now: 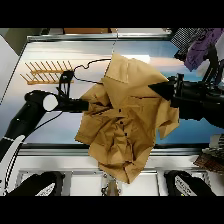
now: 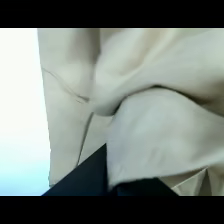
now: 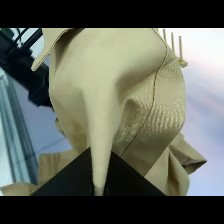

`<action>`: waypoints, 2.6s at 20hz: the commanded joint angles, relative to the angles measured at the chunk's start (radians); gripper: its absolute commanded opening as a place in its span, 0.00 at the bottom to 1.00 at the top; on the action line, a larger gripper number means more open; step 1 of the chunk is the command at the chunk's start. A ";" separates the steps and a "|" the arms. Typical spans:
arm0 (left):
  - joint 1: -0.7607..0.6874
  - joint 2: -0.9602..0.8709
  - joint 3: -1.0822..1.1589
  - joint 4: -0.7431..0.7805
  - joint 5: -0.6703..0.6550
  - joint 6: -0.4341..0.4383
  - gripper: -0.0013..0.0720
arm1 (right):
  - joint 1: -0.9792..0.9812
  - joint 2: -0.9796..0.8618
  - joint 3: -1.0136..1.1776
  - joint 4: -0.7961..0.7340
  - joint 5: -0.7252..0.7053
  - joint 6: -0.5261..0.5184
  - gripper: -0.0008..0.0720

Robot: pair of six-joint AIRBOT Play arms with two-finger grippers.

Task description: Fold the clothes and pants, and hang the long-sleeved shirts on hangers.

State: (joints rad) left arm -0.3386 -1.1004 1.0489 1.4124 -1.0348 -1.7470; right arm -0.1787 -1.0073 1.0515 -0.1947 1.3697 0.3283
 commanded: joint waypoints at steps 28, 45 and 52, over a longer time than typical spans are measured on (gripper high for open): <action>0.243 -0.162 0.383 -0.117 -0.268 0.180 0.04 | -0.001 0.100 0.001 -0.197 0.071 0.144 0.02; 0.231 -0.257 0.393 -0.127 -0.301 0.180 0.04 | 0.000 0.138 0.001 -0.085 0.079 0.196 0.02; 0.230 -0.257 0.393 -0.121 -0.301 0.189 0.04 | 0.000 0.147 0.001 -0.219 0.079 0.234 0.02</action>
State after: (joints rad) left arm -0.1104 -1.3575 1.4410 1.2900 -1.3350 -1.5612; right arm -0.1787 -0.8642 1.0515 -0.3618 1.4464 0.5446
